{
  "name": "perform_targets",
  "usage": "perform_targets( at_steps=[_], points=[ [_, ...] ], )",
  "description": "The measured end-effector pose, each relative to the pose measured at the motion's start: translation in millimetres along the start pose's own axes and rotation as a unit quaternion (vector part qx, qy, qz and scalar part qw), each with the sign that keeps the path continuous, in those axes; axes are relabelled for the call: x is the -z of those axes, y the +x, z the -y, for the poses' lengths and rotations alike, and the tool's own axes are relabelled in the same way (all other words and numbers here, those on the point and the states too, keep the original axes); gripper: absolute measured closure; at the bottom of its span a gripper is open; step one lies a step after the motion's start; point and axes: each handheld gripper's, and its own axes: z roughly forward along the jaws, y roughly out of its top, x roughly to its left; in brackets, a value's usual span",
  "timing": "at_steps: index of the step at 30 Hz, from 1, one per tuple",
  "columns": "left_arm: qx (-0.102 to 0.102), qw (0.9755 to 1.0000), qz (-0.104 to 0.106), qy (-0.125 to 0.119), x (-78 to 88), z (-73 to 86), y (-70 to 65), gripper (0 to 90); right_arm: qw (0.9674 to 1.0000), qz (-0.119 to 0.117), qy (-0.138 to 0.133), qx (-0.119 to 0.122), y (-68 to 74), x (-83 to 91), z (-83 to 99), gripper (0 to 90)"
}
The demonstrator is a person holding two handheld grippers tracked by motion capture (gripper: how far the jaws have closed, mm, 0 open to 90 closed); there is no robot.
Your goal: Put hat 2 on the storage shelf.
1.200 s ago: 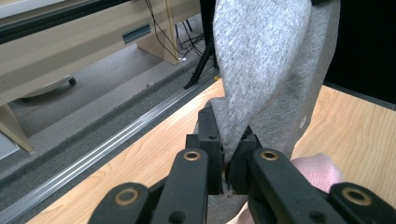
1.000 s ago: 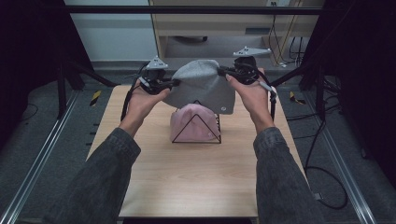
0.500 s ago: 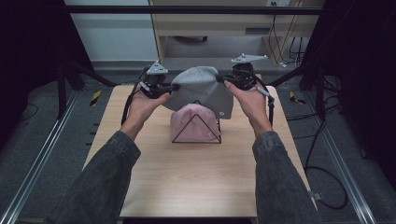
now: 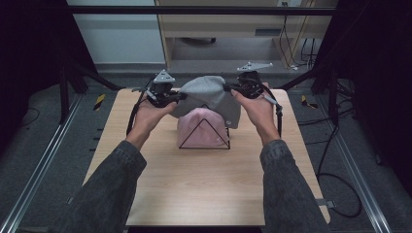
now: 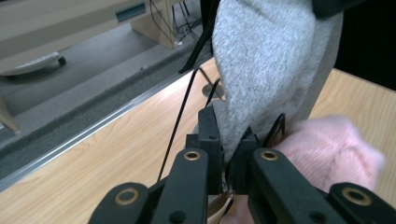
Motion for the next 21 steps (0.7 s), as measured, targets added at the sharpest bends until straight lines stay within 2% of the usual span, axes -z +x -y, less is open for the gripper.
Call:
perform_targets(
  at_steps=[12, 21],
  points=[
    [0.014, 0.9999, -0.003, 0.006, -2.3, 15.7, 3.3, 86.9, 0.9999, -0.005, 0.007, 0.005, 6.4, -5.8, 7.6, 86.2],
    [0.013, 0.9998, -0.001, 0.013, -7.3, 21.6, 3.1, 86.9, 0.9999, -0.004, 0.014, 0.005, 7.2, -7.9, 12.4, 86.3]
  ],
)
